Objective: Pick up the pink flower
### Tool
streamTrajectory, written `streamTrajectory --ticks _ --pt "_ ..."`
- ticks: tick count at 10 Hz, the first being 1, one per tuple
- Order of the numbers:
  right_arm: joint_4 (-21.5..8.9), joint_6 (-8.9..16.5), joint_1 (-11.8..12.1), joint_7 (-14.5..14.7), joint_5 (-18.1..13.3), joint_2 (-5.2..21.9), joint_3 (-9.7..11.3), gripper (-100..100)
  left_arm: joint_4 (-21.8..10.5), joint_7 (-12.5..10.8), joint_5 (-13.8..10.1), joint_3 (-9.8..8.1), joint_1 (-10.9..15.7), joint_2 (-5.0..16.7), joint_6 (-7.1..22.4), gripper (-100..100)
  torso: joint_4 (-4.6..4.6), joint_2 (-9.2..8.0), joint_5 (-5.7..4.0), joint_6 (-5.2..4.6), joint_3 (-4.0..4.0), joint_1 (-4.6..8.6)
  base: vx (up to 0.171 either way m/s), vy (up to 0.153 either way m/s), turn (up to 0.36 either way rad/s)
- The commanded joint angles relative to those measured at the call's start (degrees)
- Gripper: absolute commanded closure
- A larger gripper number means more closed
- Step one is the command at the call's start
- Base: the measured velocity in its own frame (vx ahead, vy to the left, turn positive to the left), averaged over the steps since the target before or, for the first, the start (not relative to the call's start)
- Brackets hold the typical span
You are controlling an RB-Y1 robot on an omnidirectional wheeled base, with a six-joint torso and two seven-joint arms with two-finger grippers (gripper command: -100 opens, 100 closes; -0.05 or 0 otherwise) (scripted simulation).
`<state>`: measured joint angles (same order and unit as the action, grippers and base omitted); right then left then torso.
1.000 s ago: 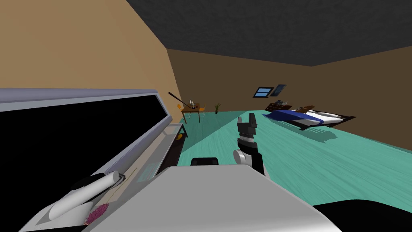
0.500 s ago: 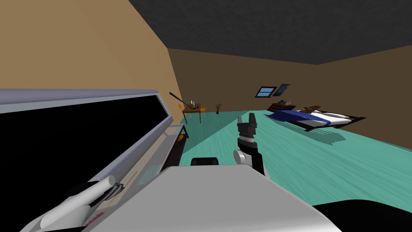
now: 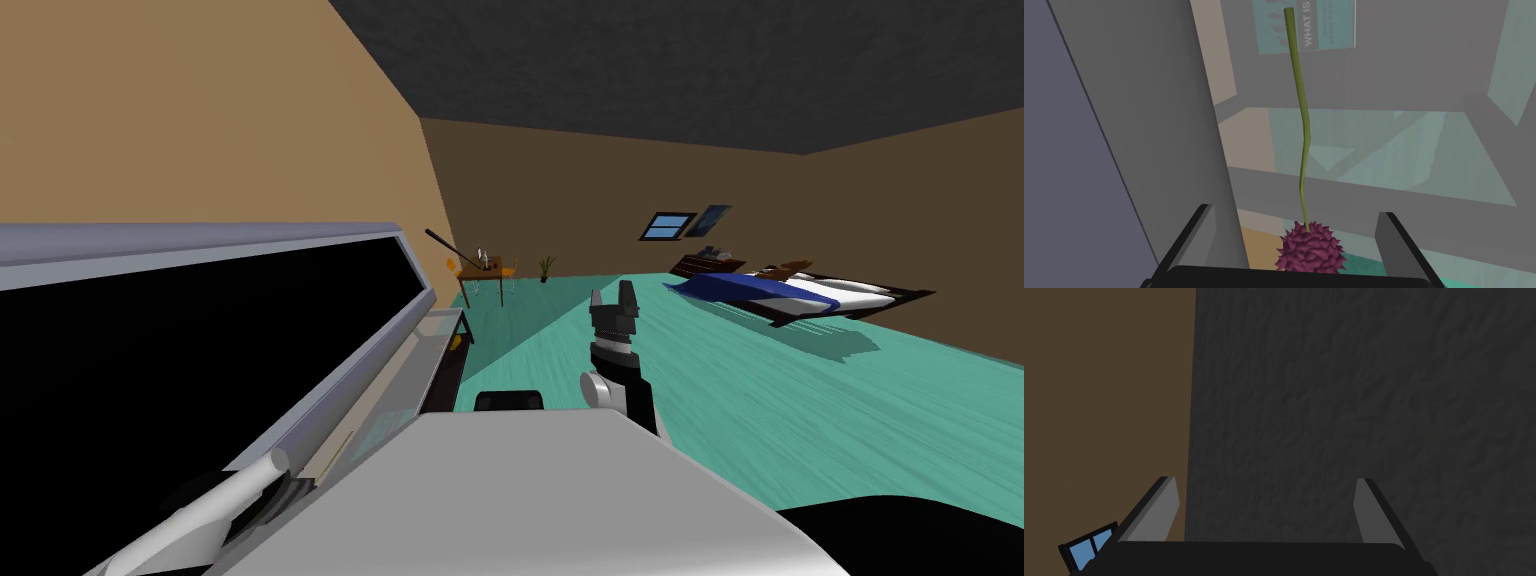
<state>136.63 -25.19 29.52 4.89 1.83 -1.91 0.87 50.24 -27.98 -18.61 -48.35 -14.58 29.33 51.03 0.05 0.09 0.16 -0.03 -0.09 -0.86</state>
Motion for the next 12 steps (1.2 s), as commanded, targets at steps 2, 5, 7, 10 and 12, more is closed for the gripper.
streamTrajectory --ticks 2,5,7,10,12 --pt "0.0 0.0 0.0 0.0 0.0 0.0 0.0 0 -1.3 -0.9 0.5 0.24 0.0 -2.3 1.4 -100 0.00 0.00 0.05 0.00 0.01 -0.19 0.012 0.199 0.000" --pt "0.0 0.0 0.0 0.0 0.0 0.0 0.0 0 0.7 -3.5 -1.0 3.06 -2.0 -0.3 -0.1 -100 -0.01 -0.04 -0.11 -0.01 0.03 0.54 0.010 0.032 0.004" --pt "0.0 0.0 0.0 0.0 0.0 0.0 0.0 0 0.7 -5.4 -1.0 5.60 -2.0 -0.3 -0.1 -100 0.02 -0.02 -0.67 0.06 0.00 0.21 0.017 0.014 0.031" --pt "0.0 0.0 0.0 0.0 0.0 0.0 0.0 0 2.8 -10.3 -2.4 11.00 -4.1 1.3 -1.6 -100 -0.02 0.03 -1.68 -0.07 0.00 -0.22 0.016 0.025 0.019" --pt "0.0 0.0 0.0 0.0 0.0 0.0 0.0 0 4.9 -13.6 -3.7 15.13 -6.3 2.8 -3.1 -100 -0.03 0.13 -2.46 -0.16 -0.04 -0.78 0.032 0.032 0.031"
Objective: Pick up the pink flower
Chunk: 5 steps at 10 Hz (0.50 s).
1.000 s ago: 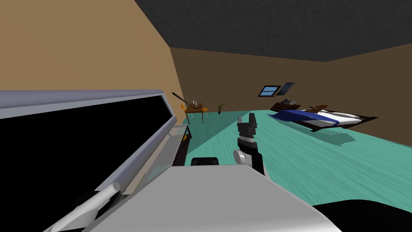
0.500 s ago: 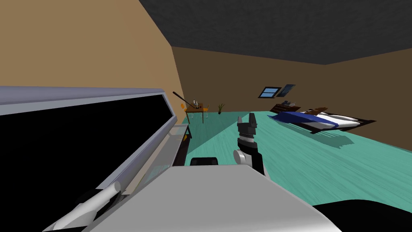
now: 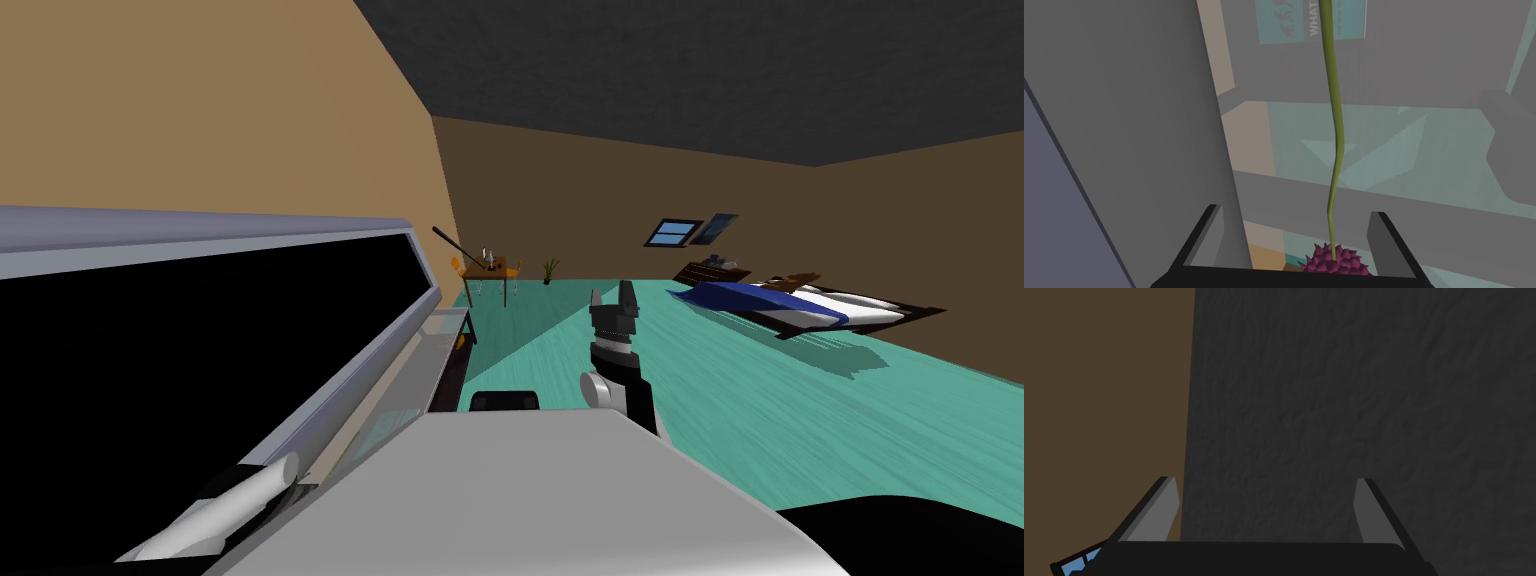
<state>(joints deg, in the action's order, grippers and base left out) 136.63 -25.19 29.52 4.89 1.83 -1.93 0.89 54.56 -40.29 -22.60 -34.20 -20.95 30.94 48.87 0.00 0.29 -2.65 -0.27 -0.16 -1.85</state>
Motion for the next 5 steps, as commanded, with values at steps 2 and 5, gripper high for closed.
streamTrajectory --ticks 2,5 --pt "0.0 0.0 0.0 0.0 0.0 0.0 0.0 0 2.4 -4.2 -1.1 4.41 -2.1 2.7 -2.4 -100 -0.05 0.03 -0.23 -0.15 0.00 -0.29 0.015 0.030 0.023" --pt "0.0 0.0 0.0 0.0 0.0 0.0 0.0 0 4.8 -9.0 -2.4 9.99 -4.3 4.2 -3.9 -100 -0.14 0.22 -1.23 -0.46 -0.04 -1.12 0.016 0.034 0.020"
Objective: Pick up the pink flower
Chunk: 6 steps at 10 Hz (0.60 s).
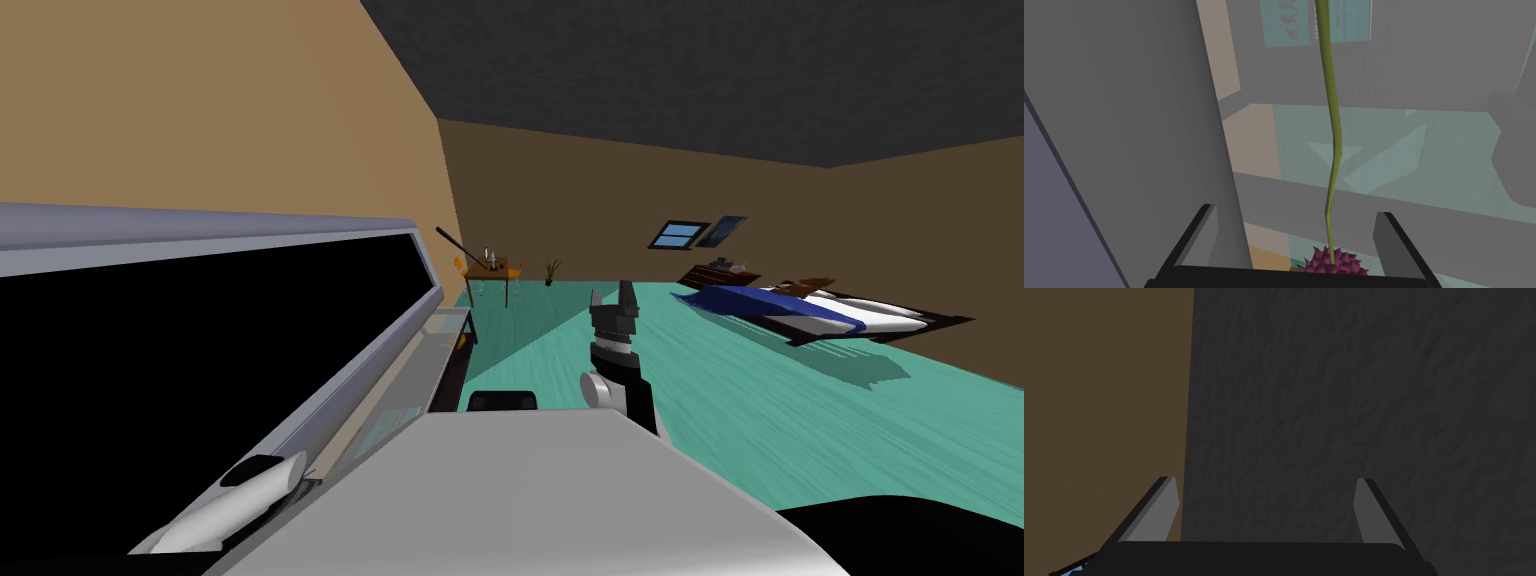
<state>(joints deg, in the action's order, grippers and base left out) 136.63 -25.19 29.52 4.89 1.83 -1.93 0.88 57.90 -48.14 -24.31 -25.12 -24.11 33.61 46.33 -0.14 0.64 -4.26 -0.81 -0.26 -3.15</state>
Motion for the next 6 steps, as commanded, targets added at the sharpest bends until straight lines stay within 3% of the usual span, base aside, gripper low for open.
streamTrajectory --ticks 1,2,3,5,6 --pt "0.0 0.0 0.0 0.0 0.0 0.0 0.0 0 1.4 -2.9 -0.7 2.86 -1.1 1.5 -1.3 -100 0.00 0.00 0.00 0.00 0.00 0.00 0.030 0.034 0.024" --pt "0.0 0.0 0.0 0.0 0.0 0.0 0.0 0 1.4 -4.4 -0.7 3.99 -1.1 1.5 -1.3 -100 -0.02 0.09 -0.21 -0.12 -0.03 -0.25 0.011 0.024 0.001" --pt "0.0 0.0 0.0 0.0 0.0 0.0 0.0 0 3.5 -6.0 -2.0 6.17 -3.3 3.1 -2.8 -100 -0.06 0.12 -0.33 -0.23 -0.03 -0.36 0.029 0.041 0.029" --pt "0.0 0.0 0.0 0.0 0.0 0.0 0.0 0 3.5 -9.3 -2.0 9.39 -3.3 3.1 -2.8 -100 -0.10 0.26 -0.72 -0.36 -0.08 -0.61 0.016 0.033 0.008" --pt "0.0 0.0 0.0 0.0 0.0 0.0 0.0 0 5.7 -11.1 -3.4 11.32 -5.4 4.6 -4.3 -100 -0.11 0.25 -0.71 -0.40 -0.08 -0.65 0.020 0.036 0.023"
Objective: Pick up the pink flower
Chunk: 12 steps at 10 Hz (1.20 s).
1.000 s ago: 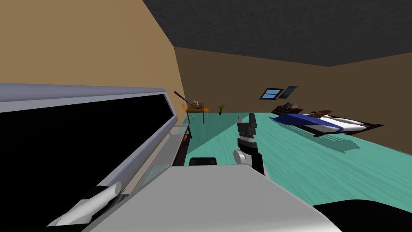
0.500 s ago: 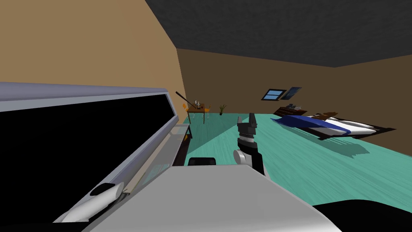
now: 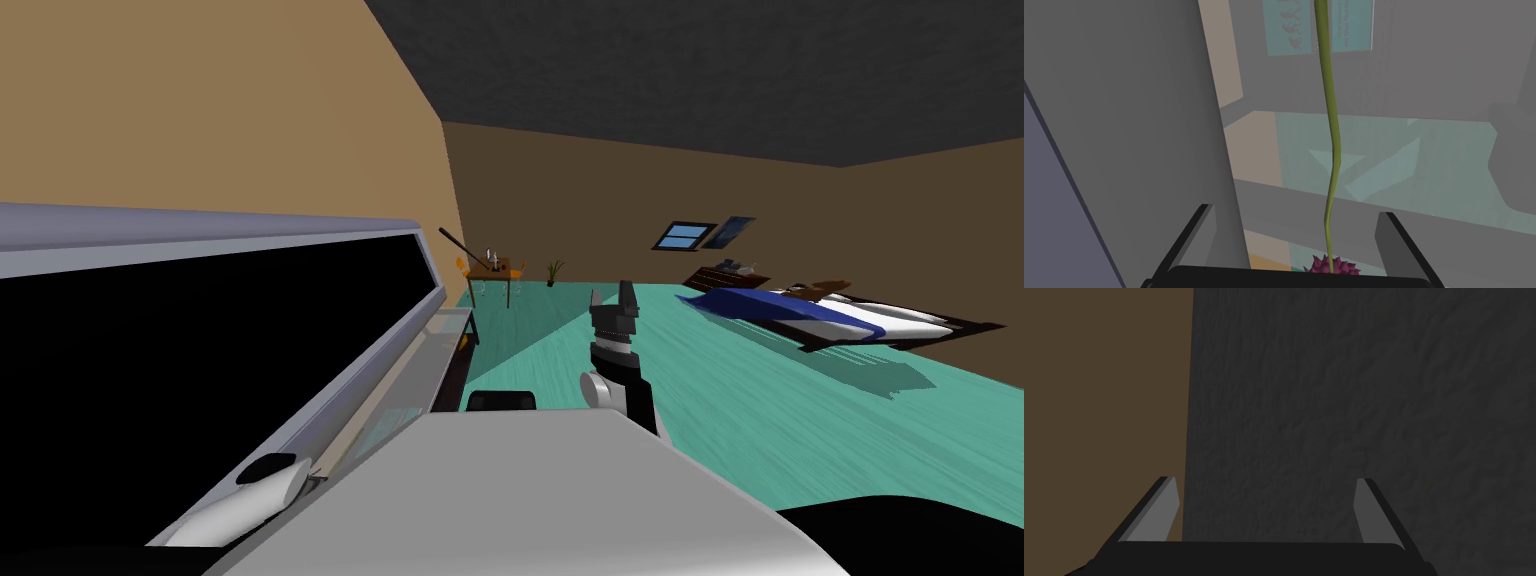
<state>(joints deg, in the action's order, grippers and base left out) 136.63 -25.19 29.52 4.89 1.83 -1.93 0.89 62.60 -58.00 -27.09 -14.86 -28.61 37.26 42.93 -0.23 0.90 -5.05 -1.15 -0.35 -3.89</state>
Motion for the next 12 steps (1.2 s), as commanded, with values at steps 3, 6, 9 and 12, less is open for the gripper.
streamTrajectory --ticks 3,6,9,12 --pt "0.0 0.0 0.0 0.0 0.0 0.0 0.0 0 3.1 -6.0 -1.9 6.26 -3.1 2.4 -2.4 -100 0.00 0.00 0.00 -0.01 0.00 -0.04 0.024 0.030 0.023" --pt "0.0 0.0 0.0 0.0 0.0 0.0 0.0 0 5.2 -10.8 -3.3 11.64 -5.3 4.0 -3.9 -100 -0.01 -0.02 0.01 -0.02 0.01 -0.03 0.021 0.029 0.018" --pt "0.0 0.0 0.0 0.0 0.0 0.0 0.0 0 7.3 -15.5 -4.6 16.88 -7.4 5.5 -5.4 -100 -0.01 -0.03 0.00 -0.01 0.02 -0.03 0.019 0.032 0.025" --pt "0.0 0.0 0.0 0.0 0.0 0.0 0.0 0 7.3 -18.7 -4.6 20.75 -7.4 5.5 -5.4 -100 -0.01 -0.03 0.00 -0.02 0.02 -0.02 0.012 0.018 0.003"
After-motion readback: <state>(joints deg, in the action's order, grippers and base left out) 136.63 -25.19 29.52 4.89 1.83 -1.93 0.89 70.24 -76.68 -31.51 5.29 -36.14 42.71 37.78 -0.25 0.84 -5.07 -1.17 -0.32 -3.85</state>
